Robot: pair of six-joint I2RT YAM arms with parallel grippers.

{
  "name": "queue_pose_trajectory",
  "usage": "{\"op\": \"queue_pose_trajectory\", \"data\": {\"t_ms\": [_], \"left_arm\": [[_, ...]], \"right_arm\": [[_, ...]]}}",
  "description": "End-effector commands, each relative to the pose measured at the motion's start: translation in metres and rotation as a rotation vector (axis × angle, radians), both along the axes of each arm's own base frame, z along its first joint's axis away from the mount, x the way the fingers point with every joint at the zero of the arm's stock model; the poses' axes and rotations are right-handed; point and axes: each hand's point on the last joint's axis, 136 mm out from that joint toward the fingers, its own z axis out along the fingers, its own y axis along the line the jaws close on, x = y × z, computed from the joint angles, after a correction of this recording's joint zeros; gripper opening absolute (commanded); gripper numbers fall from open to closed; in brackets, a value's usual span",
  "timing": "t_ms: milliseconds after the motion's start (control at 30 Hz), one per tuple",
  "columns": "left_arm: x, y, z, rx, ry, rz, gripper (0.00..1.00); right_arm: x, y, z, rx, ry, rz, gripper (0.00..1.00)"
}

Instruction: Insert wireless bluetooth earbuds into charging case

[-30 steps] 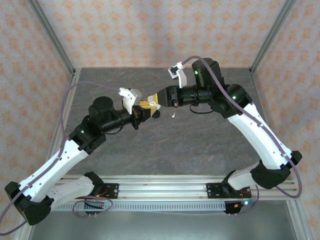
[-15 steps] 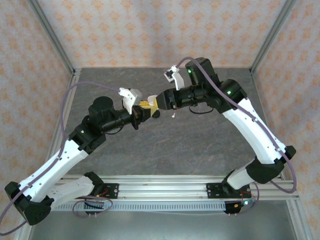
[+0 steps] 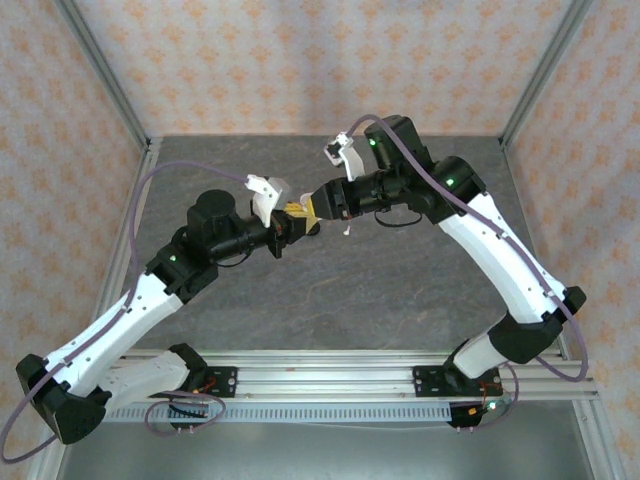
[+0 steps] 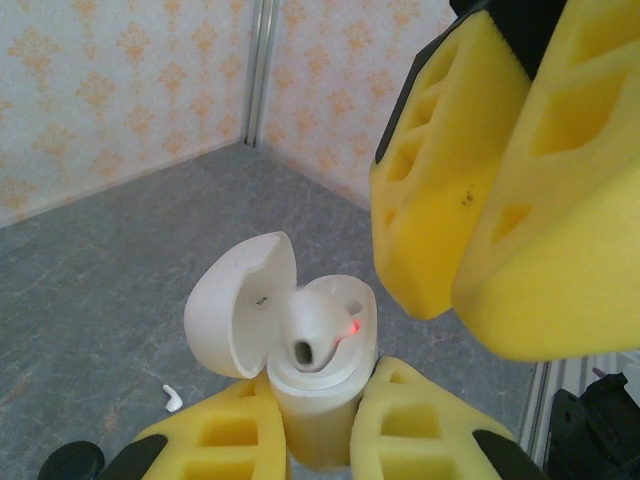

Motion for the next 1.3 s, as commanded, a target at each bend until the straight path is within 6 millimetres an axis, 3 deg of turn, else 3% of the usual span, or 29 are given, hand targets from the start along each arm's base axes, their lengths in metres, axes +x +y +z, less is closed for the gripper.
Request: {"op": "queue_pose_trajectory", "data": {"t_ms": [0, 200, 467, 567, 700, 767, 933, 1067, 1267], "left_arm": [[-0.001, -0.002, 0.030, -0.044, -0.070, -0.016, 0.00], [0.003, -0.007, 0.029, -0.036, -0.069, -0.026, 0.00], [0.004, -0.007, 0.022, -0.014, -0.063, -0.025, 0.00], [0.003, -0.005, 0.018, -0.002, -0.060, -0.022, 0.00], [0.002, -0.002, 0.010, 0.019, -0.050, -0.012, 0.00], [0.000, 0.000, 0.005, 0.028, -0.042, -0.007, 0.00], [-0.004, 0.006, -0.005, 0.048, -0.030, 0.004, 0.00], [-0.007, 0.009, -0.013, 0.069, -0.017, 0.005, 0.00], [-0.012, 0.013, -0.022, 0.085, -0.003, 0.004, 0.00]], "right_arm": [[-0.001, -0.003, 0.007, 0.000, -0.028, 0.004, 0.27], [0.001, -0.003, 0.006, -0.004, -0.030, -0.003, 0.27], [0.009, -0.012, 0.035, 0.038, -0.119, -0.069, 0.28], [0.019, -0.020, 0.037, 0.020, -0.140, -0.129, 0.29], [0.046, -0.040, 0.026, -0.031, -0.118, -0.264, 0.29], [0.063, -0.056, 0.013, -0.073, -0.087, -0.357, 0.29], [0.102, -0.089, -0.048, -0.186, 0.063, -0.533, 0.29], [0.128, -0.093, -0.098, -0.208, 0.143, -0.581, 0.28], [0.171, -0.081, -0.167, -0.290, 0.192, -0.563, 0.24]]}}
